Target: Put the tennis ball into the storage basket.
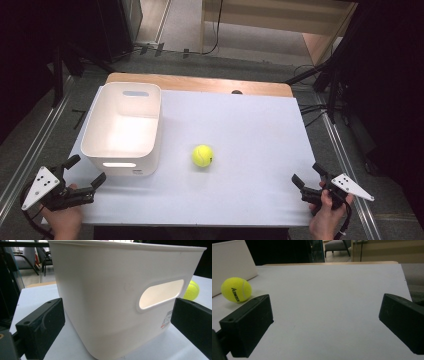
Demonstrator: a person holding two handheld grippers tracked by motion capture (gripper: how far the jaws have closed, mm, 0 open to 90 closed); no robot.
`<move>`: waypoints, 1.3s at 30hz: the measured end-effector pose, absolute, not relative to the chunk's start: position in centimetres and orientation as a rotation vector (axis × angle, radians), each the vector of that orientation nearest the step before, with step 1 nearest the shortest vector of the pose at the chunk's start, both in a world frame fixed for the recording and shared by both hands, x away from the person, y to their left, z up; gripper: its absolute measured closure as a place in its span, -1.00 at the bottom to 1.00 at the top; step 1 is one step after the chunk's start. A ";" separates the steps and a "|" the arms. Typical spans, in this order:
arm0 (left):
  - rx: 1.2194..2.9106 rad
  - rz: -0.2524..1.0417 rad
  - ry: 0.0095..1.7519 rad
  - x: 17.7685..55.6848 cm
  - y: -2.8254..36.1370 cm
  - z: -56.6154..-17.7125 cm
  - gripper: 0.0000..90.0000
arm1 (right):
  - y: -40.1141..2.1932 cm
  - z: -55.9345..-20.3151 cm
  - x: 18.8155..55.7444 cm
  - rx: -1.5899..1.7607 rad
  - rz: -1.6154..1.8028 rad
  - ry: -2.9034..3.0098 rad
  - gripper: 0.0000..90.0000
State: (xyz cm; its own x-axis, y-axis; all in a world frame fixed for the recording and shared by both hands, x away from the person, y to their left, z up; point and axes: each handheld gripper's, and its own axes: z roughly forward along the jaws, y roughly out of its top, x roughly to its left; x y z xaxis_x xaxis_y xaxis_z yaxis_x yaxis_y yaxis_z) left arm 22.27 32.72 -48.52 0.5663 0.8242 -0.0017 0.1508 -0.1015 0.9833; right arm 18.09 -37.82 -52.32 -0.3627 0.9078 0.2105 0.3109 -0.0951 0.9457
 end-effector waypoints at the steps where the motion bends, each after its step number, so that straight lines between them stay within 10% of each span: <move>1: 1.601 0.700 0.840 22.3 32.7 -48.5 -1.00 | -37.9 -52.3 18.1 1.324 1.482 1.657 -1.00; 39: 1.643 0.709 0.833 22.4 32.1 -48.7 -1.00 | -32.0 -47.0 22.6 1.182 1.323 2.007 -1.00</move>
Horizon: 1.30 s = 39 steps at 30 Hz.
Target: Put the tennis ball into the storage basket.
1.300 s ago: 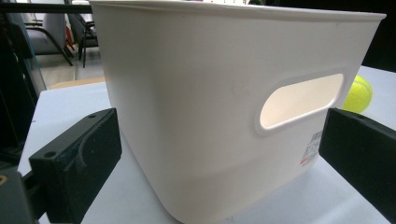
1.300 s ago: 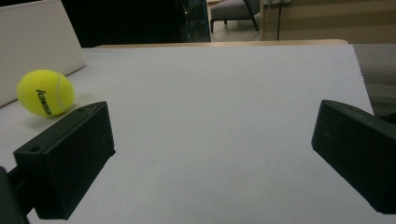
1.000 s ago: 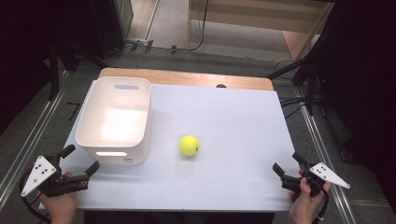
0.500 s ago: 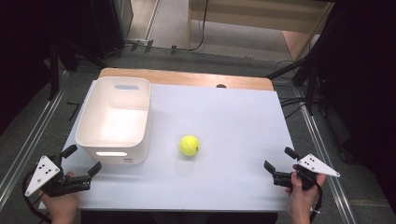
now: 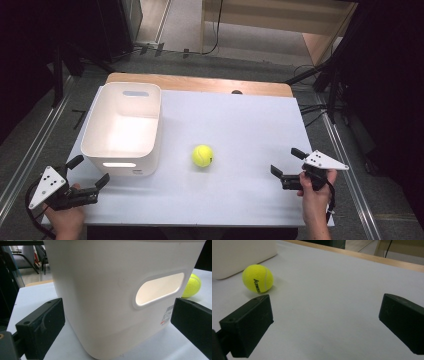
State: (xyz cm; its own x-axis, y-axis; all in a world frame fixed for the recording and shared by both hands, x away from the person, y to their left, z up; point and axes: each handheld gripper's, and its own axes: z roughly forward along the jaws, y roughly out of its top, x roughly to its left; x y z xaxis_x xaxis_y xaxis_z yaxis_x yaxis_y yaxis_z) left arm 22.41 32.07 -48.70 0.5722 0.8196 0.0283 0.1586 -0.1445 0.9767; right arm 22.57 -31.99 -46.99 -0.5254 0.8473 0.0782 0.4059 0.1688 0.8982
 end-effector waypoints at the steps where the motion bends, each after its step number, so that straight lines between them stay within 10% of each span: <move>1: 1.643 0.710 0.835 22.4 32.1 -48.7 -1.00 | -31.6 -46.7 22.9 1.172 1.319 2.023 -1.00; 39: 1.669 0.712 0.839 22.5 31.8 -48.7 -1.00 | -24.4 -44.3 28.5 1.027 1.153 2.427 -1.00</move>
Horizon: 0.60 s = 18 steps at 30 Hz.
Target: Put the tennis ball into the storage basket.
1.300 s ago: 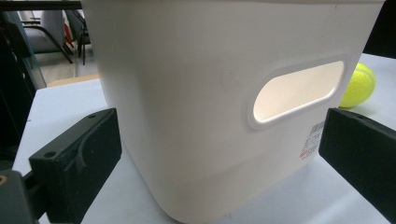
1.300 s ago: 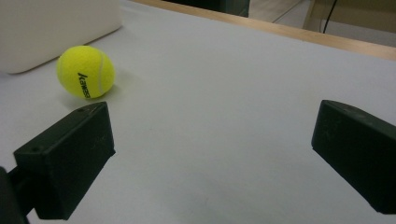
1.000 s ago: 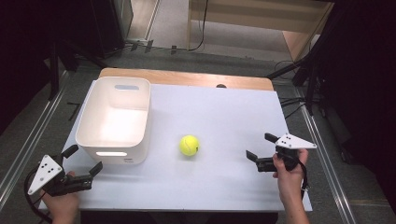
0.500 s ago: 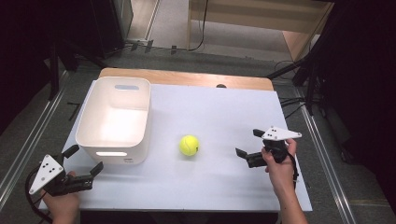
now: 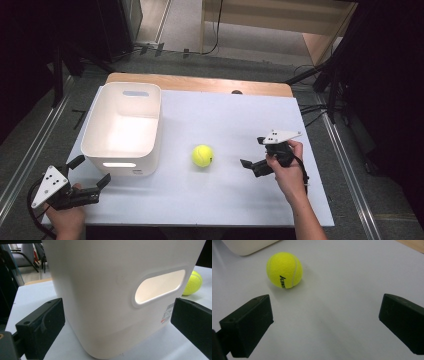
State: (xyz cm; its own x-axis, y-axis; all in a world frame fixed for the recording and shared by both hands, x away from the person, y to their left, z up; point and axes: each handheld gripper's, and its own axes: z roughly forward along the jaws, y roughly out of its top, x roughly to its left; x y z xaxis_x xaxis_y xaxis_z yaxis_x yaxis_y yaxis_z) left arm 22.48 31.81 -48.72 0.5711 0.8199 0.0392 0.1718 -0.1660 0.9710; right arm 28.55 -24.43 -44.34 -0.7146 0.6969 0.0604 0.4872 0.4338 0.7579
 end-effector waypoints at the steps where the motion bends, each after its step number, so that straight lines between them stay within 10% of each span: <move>1: 1.670 0.712 0.839 22.5 31.8 -48.7 -1.00 | -24.2 -44.3 28.7 1.019 1.152 2.442 -1.00; 18: 1.669 0.708 0.837 22.5 31.8 -48.7 -1.00 | -19.9 -43.8 30.7 0.939 0.986 2.574 -1.00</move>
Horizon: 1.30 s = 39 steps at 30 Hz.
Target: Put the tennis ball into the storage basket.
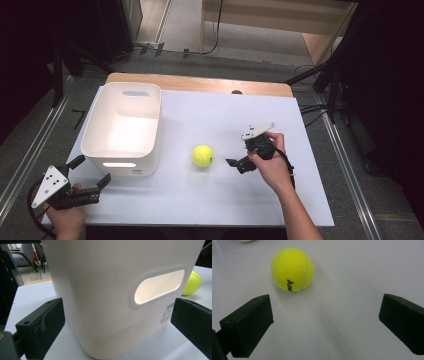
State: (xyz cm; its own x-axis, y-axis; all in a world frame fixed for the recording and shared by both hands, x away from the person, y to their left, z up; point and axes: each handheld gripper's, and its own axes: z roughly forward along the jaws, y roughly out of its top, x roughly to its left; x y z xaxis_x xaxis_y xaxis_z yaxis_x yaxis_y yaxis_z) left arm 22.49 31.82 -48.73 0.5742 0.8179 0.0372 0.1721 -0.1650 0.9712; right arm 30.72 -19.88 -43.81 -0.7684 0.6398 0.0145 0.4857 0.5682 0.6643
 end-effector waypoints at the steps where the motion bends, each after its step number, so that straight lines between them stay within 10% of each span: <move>1: 1.669 0.708 0.837 22.5 31.8 -48.7 -1.00 | -19.6 -43.8 30.8 0.939 0.978 2.581 -1.00; 39: 1.666 0.705 0.838 22.5 31.7 -48.7 -1.00 | -12.8 -44.2 33.5 0.751 0.745 2.803 -0.97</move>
